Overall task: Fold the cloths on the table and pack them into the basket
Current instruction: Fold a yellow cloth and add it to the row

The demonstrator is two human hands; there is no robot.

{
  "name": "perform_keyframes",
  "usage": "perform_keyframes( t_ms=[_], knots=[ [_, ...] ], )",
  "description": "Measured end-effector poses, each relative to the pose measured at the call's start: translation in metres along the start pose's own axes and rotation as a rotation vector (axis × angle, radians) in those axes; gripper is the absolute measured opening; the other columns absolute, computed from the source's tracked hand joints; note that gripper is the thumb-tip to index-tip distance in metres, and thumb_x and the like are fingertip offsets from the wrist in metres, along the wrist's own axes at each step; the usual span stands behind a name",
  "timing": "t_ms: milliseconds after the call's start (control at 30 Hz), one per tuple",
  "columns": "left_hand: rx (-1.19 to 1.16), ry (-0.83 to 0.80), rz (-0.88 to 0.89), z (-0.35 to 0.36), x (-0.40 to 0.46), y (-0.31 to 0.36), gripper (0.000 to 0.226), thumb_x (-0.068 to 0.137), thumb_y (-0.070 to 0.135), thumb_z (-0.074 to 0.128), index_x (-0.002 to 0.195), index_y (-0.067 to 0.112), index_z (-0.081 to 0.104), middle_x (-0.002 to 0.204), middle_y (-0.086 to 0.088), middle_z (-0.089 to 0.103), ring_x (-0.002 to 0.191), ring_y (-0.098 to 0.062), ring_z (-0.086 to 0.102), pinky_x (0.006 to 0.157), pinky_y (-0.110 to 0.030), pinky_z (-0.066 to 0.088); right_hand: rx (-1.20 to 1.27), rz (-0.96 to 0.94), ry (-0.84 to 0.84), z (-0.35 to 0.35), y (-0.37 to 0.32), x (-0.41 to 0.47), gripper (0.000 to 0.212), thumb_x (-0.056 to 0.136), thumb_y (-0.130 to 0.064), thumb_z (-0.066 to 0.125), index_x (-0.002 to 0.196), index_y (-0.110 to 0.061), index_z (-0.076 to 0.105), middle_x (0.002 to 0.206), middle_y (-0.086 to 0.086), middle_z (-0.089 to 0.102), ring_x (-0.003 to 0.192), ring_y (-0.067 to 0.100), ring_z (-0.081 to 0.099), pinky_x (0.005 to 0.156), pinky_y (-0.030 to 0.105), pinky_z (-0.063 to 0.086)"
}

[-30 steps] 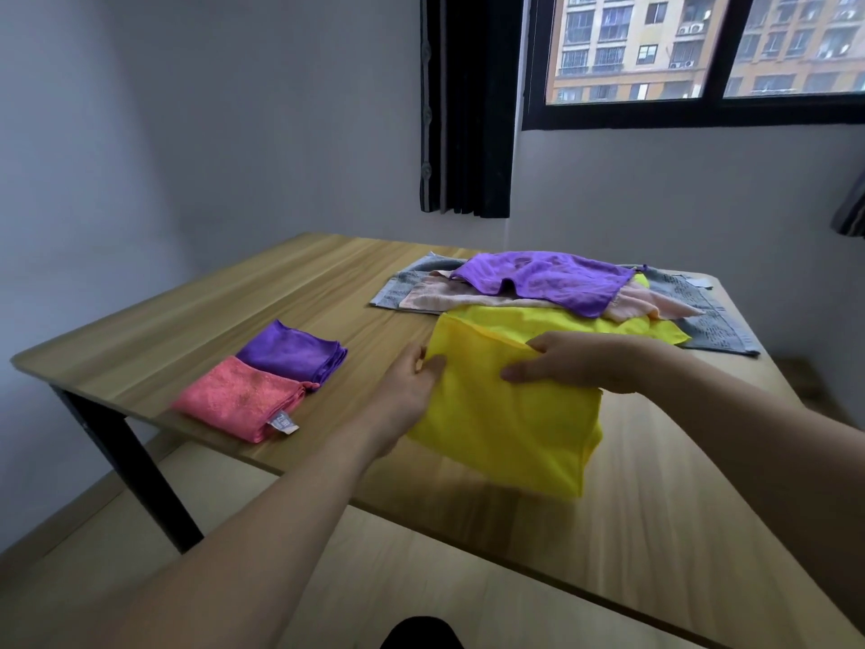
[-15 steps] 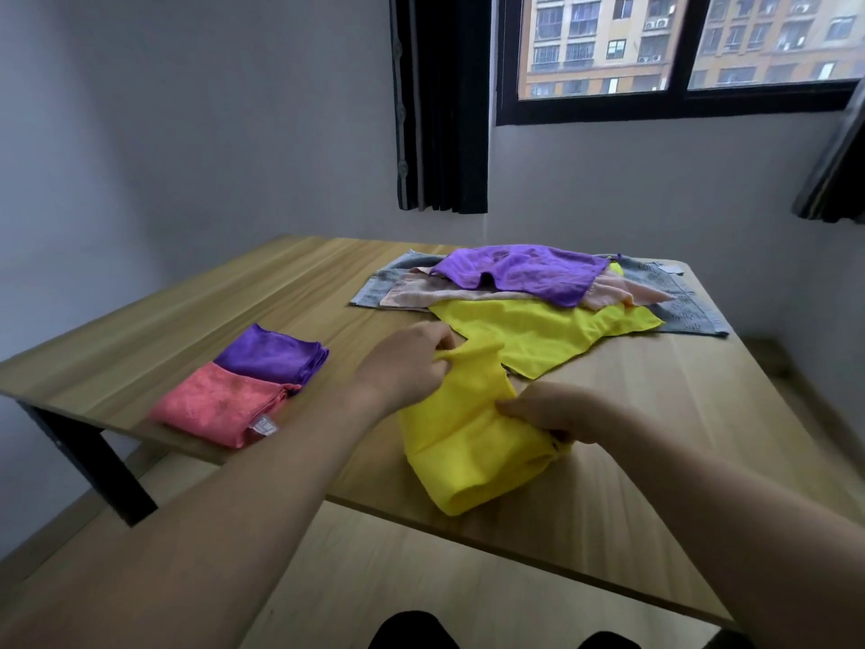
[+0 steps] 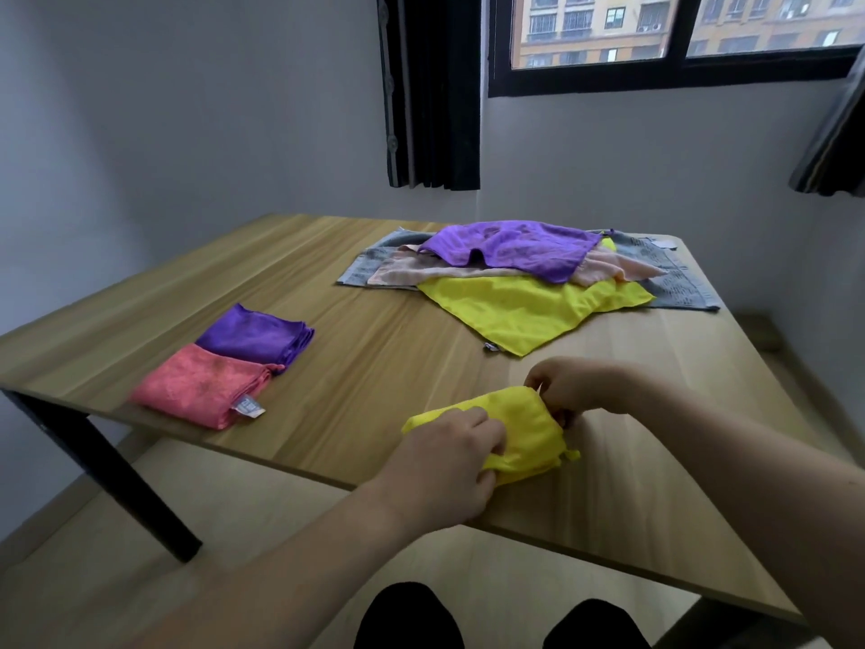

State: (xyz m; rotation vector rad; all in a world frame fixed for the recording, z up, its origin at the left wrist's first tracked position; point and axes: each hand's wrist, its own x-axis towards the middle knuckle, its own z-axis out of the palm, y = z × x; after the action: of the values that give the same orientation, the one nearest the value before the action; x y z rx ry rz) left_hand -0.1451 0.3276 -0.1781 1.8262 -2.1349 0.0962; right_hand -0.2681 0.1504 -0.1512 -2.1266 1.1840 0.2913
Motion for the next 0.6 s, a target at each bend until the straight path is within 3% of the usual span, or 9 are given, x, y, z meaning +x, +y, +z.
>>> perform_keyframes(
  t_ms=[67,167,233,267,300,367,433,500,600],
  knots=[
    [-0.029,-0.047,-0.033,-0.001,-0.003,0.002,0.019,0.084,0.031,0.053,0.100,0.023,0.055,0.101,0.007,0.053,0.097,-0.013,0.050,0.078,-0.031,0.047,0.103,0.018,0.009,-0.002,0.002,-0.002,0.021,0.091,-0.004,0.047,0.105,-0.011,0.062,0.095,0.016,0.068,0.069,0.021,0.063,0.064,0.030,0.055],
    [-0.264,-0.110,-0.199,-0.018,0.000,0.002,0.014,0.085,0.029,0.058,0.096,0.024,0.064,0.092,0.012,0.057,0.085,-0.006,0.055,0.067,-0.020,0.044,0.254,0.000,0.022,-0.002,-0.003,-0.005,0.026,0.096,-0.021,0.046,0.113,-0.006,0.060,0.103,0.013,0.062,0.077,0.026,0.061,0.065,0.032,0.053],
    [-0.446,-0.023,-0.370,-0.029,0.005,-0.004,0.010,0.087,0.022,0.057,0.092,0.023,0.066,0.087,0.011,0.061,0.077,-0.003,0.058,0.062,-0.016,0.045,0.166,-0.029,-0.025,0.000,-0.004,-0.005,0.039,0.092,-0.042,0.055,0.116,-0.011,0.058,0.111,0.009,0.061,0.092,0.026,0.063,0.073,0.034,0.055],
    [-0.454,0.041,-0.456,-0.030,0.008,-0.011,0.013,0.087,0.022,0.056,0.097,0.023,0.065,0.093,0.008,0.062,0.085,-0.006,0.059,0.068,-0.019,0.048,0.091,-0.030,-0.054,0.001,-0.005,-0.005,0.046,0.088,-0.048,0.061,0.118,-0.014,0.057,0.114,0.009,0.061,0.100,0.027,0.063,0.081,0.035,0.056],
    [-0.397,0.043,-0.542,-0.031,0.010,-0.019,0.022,0.086,0.025,0.056,0.107,0.023,0.063,0.105,0.004,0.060,0.099,-0.013,0.058,0.081,-0.026,0.050,0.032,-0.025,-0.074,0.002,-0.006,-0.005,0.052,0.083,-0.048,0.066,0.121,-0.014,0.056,0.117,0.009,0.060,0.106,0.028,0.062,0.087,0.036,0.055],
    [-0.162,-0.214,-0.674,-0.029,0.011,-0.029,0.049,0.084,0.038,0.056,0.130,0.022,0.051,0.130,-0.004,0.047,0.124,-0.025,0.042,0.100,-0.041,0.041,-0.020,-0.002,-0.108,0.003,-0.007,-0.006,0.060,0.079,-0.043,0.073,0.127,-0.013,0.052,0.122,0.008,0.058,0.111,0.027,0.060,0.095,0.037,0.052],
    [-0.100,-0.426,-0.704,-0.025,0.010,-0.034,0.063,0.082,0.045,0.059,0.138,0.020,0.042,0.136,-0.008,0.039,0.128,-0.030,0.033,0.102,-0.045,0.038,0.025,-0.003,-0.144,0.003,-0.008,-0.007,0.060,0.080,-0.034,0.075,0.130,-0.013,0.049,0.127,0.007,0.056,0.115,0.027,0.056,0.098,0.035,0.049],
    [-0.302,-0.415,-0.735,-0.025,0.009,-0.036,0.059,0.080,0.039,0.066,0.132,0.018,0.047,0.127,-0.009,0.047,0.119,-0.028,0.045,0.095,-0.042,0.045,0.167,-0.049,-0.176,0.001,-0.007,-0.007,0.051,0.081,-0.025,0.075,0.126,-0.015,0.052,0.130,0.007,0.055,0.118,0.028,0.054,0.101,0.037,0.047],
    [-0.743,-0.255,-0.782,-0.032,0.007,-0.039,0.032,0.081,0.016,0.070,0.109,0.013,0.054,0.106,-0.012,0.058,0.095,-0.027,0.058,0.078,-0.039,0.051,0.484,-0.109,-0.173,-0.003,-0.008,-0.008,0.043,0.080,-0.019,0.075,0.119,-0.018,0.057,0.125,0.007,0.062,0.114,0.029,0.059,0.101,0.047,0.047]
  ],
)
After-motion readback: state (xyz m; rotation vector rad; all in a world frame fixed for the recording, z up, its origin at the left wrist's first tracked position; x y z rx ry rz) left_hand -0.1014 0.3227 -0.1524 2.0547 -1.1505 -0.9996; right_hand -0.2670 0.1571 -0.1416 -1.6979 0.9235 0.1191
